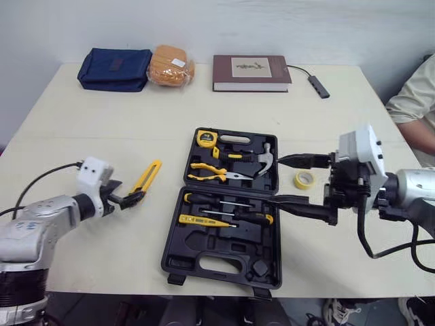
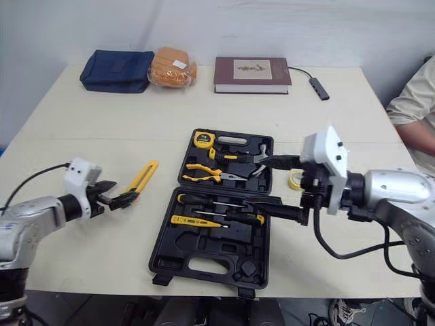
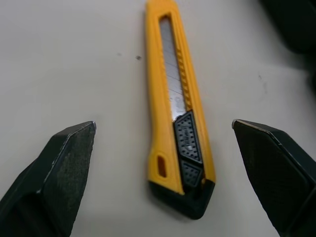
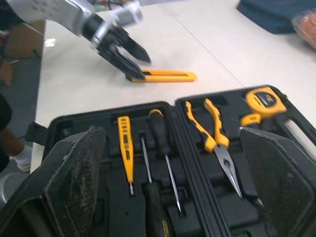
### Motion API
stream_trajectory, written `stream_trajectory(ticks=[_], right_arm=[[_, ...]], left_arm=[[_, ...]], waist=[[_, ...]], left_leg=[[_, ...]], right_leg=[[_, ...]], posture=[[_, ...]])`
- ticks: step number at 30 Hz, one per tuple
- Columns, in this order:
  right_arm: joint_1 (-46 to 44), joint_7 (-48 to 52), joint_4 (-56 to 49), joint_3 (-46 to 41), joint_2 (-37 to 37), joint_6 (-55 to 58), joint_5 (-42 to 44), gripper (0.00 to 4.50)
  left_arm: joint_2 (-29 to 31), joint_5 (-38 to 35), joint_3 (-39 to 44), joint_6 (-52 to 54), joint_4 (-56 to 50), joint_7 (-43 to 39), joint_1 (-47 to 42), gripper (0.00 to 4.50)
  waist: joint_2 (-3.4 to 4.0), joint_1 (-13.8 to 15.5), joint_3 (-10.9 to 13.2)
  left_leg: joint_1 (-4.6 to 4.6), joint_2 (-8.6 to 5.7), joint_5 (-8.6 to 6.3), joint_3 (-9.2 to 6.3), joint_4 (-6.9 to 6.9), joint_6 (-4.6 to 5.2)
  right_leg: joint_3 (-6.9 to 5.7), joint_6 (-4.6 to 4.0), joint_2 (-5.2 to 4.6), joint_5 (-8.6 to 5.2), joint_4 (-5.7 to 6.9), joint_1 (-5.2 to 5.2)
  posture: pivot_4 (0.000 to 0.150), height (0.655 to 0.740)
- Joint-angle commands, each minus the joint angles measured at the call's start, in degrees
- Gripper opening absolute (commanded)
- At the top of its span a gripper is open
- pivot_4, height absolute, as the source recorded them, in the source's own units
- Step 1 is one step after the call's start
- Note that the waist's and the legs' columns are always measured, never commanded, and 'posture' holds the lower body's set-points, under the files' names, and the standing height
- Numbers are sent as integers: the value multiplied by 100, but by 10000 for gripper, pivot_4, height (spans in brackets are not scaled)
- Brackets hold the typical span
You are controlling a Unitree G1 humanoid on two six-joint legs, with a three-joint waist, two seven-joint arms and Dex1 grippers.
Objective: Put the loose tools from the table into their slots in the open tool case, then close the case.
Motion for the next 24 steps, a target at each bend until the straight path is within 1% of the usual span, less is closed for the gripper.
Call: stream_trajectory(ticks=[1,4,5,7,9,10,12,13,17,20,22,24], right_arm=[[-233,-11,-146,169,83,-67,55,45000],[-298,-5,-114,281,120,-108,-11,45000],[-302,-2,-110,306,127,-121,-29,45000],[-304,-8,-110,339,144,-137,-42,45000],[-302,-15,-111,368,164,-153,-55,45000],[-301,-16,-111,383,172,-160,-64,45000],[-307,-9,-109,411,184,-175,-86,45000],[-311,-5,-112,419,190,-181,-96,45000],[-330,1,-108,405,212,-189,-89,45000],[-307,0,-103,353,202,-194,-38,45000],[-313,-6,-85,324,207,-193,-2,45000],[-344,-40,-35,312,246,-181,38,45000]], left_arm=[[-23,273,-273,-118,85,51,-73,44702],[-24,443,-416,-182,99,69,-40,44702],[-29,507,-462,-209,117,81,-24,42254],[-52,559,-540,-295,113,15,9,36880],[-83,591,-610,-346,80,-61,30,28803],[-115,585,-631,-398,63,-109,26,23638],[-206,497,-571,-303,47,-122,11,14804],[-223,499,-547,-292,58,-126,16,12781],[-179,518,-359,-299,121,-161,51,12833],[-52,405,1,-244,101,-208,-42,12833],[132,337,152,-348,-2,-419,-79,12833],[483,192,152,-604,-296,-1000,-59,12833]], waist=[[0,5,0],[0,9,0],[0,11,0],[0,8,0],[0,7,0],[0,10,0],[0,16,-1],[0,20,-1],[0,15,-1],[0,3,0],[-6,-13,3],[-30,-35,17]], left_leg=[[0,0,1,1,0,0],[0,0,5,2,4,1],[1,0,6,2,5,2],[2,0,7,2,5,2],[3,0,7,2,5,2],[3,0,7,2,4,2],[3,0,7,2,4,2],[3,0,7,1,5,2],[4,0,7,1,5,2],[4,0,7,2,5,2],[3,0,7,2,4,2],[1,0,9,2,2,-1]], right_leg=[[0,0,0,0,0,-1],[-1,1,0,0,4,1],[-1,1,0,1,4,2],[-1,2,0,1,5,4],[0,2,0,1,5,3],[0,2,0,1,5,4],[0,2,0,1,5,4],[0,2,0,1,5,5],[0,2,0,1,5,6],[0,2,0,1,5,5],[-1,3,0,1,5,2],[0,2,1,1,9,-4]], posture=[[1500,7400],[1500,7400],[1500,7400],[1500,7400],[1500,7400],[1500,7400],[1500,7400],[1500,7400],[1500,7400],[1500,7400],[1500,7400],[1500,7400]])
